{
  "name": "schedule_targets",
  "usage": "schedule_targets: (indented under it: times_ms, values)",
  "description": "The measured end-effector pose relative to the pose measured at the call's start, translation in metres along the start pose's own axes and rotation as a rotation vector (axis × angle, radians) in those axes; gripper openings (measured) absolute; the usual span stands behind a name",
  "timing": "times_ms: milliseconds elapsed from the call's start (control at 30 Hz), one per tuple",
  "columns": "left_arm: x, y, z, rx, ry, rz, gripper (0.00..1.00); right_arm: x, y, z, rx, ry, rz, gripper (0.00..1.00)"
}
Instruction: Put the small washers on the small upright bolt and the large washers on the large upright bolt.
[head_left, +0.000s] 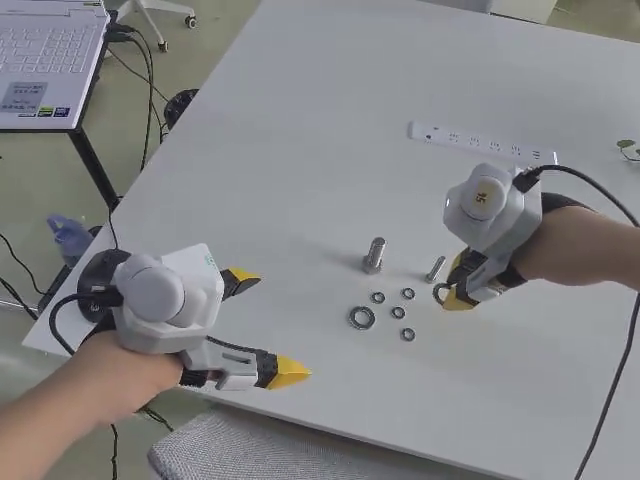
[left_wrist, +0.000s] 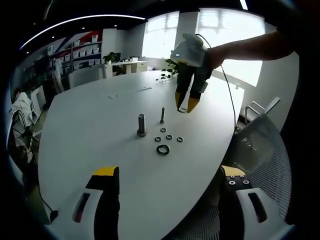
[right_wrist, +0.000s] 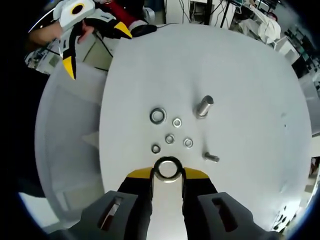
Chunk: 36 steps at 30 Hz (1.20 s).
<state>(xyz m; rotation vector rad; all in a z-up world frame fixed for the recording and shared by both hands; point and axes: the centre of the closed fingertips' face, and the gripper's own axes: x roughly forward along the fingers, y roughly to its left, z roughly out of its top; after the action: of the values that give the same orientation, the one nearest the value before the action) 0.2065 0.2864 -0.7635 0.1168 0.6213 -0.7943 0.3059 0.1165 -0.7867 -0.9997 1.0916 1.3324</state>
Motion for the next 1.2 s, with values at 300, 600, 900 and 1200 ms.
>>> schedule_targets:
  times_ms: [300, 600, 900, 1200]
  values:
    - [-0.002, -0.001, -0.002, -0.009, -0.007, 0.003, 0.81, -0.007, -0.013, 0.019, -0.015, 0.000, -0.009, 0.21]
    - [-0.003, -0.001, -0.004, -0.016, -0.005, 0.002, 0.81, -0.005, -0.027, 0.040, -0.029, -0.007, -0.018, 0.21]
    - [-0.004, 0.006, 0.000, -0.029, -0.022, 0.006, 0.81, 0.001, -0.042, 0.053, -0.039, -0.017, -0.047, 0.21]
    - [-0.001, 0.005, -0.003, -0.029, -0.018, -0.009, 0.80, 0.008, -0.052, 0.070, -0.039, -0.030, -0.054, 0.21]
